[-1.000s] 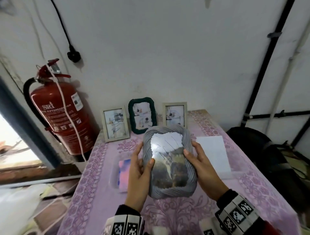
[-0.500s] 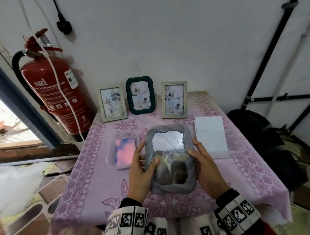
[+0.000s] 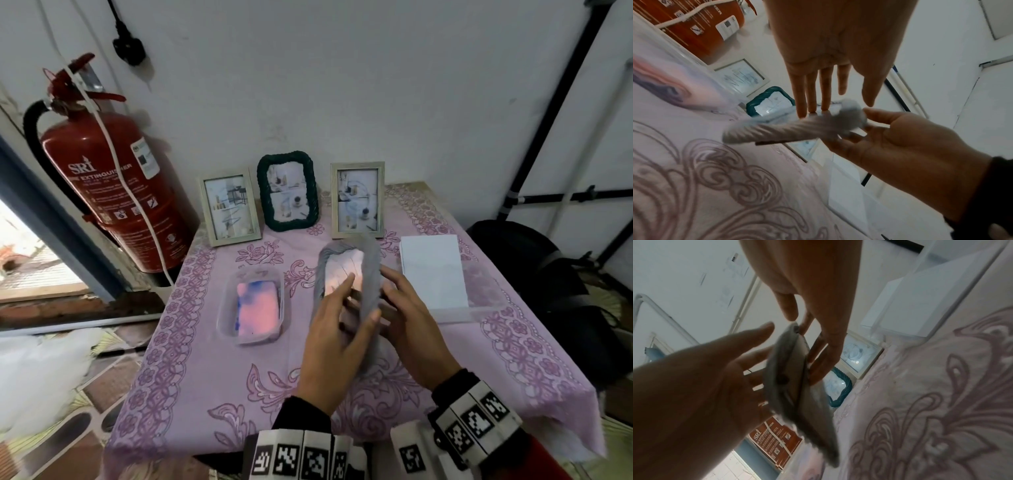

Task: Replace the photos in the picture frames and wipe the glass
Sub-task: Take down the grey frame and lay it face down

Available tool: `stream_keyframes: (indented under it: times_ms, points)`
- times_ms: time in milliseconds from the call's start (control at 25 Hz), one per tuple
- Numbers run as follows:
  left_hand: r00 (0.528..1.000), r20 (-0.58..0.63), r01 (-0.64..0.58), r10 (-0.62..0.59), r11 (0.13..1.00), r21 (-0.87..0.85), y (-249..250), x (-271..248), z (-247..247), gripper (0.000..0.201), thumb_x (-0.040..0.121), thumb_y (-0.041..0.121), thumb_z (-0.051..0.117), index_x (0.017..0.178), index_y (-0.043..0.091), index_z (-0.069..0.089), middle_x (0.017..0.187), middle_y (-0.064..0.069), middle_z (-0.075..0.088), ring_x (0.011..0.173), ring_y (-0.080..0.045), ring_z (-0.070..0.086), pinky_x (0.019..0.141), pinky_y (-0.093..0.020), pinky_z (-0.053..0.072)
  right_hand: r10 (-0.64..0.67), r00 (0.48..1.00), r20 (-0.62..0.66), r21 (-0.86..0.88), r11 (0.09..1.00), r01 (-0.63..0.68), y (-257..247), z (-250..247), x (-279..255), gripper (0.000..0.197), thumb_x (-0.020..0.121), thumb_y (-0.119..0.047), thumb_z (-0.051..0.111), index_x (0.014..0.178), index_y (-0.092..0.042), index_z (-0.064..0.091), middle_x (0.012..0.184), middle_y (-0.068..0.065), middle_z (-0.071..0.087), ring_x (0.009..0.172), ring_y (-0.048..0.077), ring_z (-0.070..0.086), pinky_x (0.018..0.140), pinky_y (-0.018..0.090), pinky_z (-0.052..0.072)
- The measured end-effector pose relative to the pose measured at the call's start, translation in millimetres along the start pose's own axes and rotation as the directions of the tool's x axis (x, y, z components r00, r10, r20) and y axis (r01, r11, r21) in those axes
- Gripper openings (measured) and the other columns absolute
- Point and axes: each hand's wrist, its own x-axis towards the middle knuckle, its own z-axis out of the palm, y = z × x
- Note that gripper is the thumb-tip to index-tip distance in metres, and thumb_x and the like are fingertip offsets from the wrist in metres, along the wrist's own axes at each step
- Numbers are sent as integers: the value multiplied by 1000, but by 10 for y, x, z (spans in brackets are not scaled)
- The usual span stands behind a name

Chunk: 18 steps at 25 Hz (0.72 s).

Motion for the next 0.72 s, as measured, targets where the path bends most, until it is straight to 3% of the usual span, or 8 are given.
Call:
stream_keyframes:
  times_ms: [80, 200, 360, 440, 520, 600, 720]
  points:
    - [998, -63, 12, -17, 997, -76, 14, 59, 19, 59, 86, 24, 64, 139, 29, 37, 124, 15, 54, 112, 2, 54, 93, -26, 50, -18, 1000, 12, -24, 1000, 19, -40, 36, 52, 32, 99, -31, 36, 123, -30, 56, 114, 7, 67, 101, 25, 66, 78, 36, 57]
    - [982, -187, -1, -11, 998, -67, -29, 156, -76, 46, 94, 13, 51, 137, 24, 40, 127, 7, 56, 113, 1, 52, 97, -21, 45, -55, 998, -7, -107, 993, 54, -72, 122, 119, 30, 99, -20, 38, 122, -25, 57, 114, 8, 67, 104, 32, 62, 90, 45, 53]
    - [966, -246, 24, -84, 972, -235, -65, 194, -219, 38, 96, 15, 47, 133, 26, 44, 129, 7, 56, 119, -5, 52, 102, -33, 46, -168, 985, -31, -453, 881, 136, 10, 135, 128, 43, 91, -4, 51, 126, -31, 52, 126, -6, 55, 117, 15, 49, 102, 34, 43]
    - [955, -277, 8, -107, 941, -339, -79, 206, -264, 38, 95, 14, 49, 130, 31, 46, 126, 9, 59, 116, -6, 56, 97, -31, 50, -163, 985, -52, -502, 857, 115, 71, 100, 123, 51, 90, -4, 54, 133, -31, 44, 126, -12, 48, 113, 7, 47, 93, 18, 44]
    - [949, -282, 1, -143, 893, -451, -118, 225, -292, 41, 94, 12, 50, 126, 38, 46, 126, 4, 60, 116, -11, 58, 93, -33, 53, -93, 992, -81, -407, 912, 53, 123, 62, 130, 54, 91, -4, 54, 137, -25, 39, 112, -10, 49, 94, 1, 52, 71, 7, 49]
    - [950, -252, 34, -186, 861, -507, -186, 238, -307, 44, 93, 11, 52, 124, 40, 45, 127, -3, 60, 116, -18, 59, 93, -41, 53, -69, 990, -124, -398, 917, 14, 178, 19, 147, 54, 90, -2, 56, 137, -20, 37, 104, -7, 49, 83, 3, 53, 62, 7, 49]
    - [947, -225, 112, -230, 890, -442, -310, 230, -327, 44, 91, 9, 56, 124, 36, 45, 121, -8, 61, 112, -24, 60, 92, -46, 52, -78, 985, -152, -463, 886, -2, 236, -48, 149, 53, 88, -3, 59, 136, -16, 40, 112, 0, 55, 86, 9, 56, 64, 14, 53]
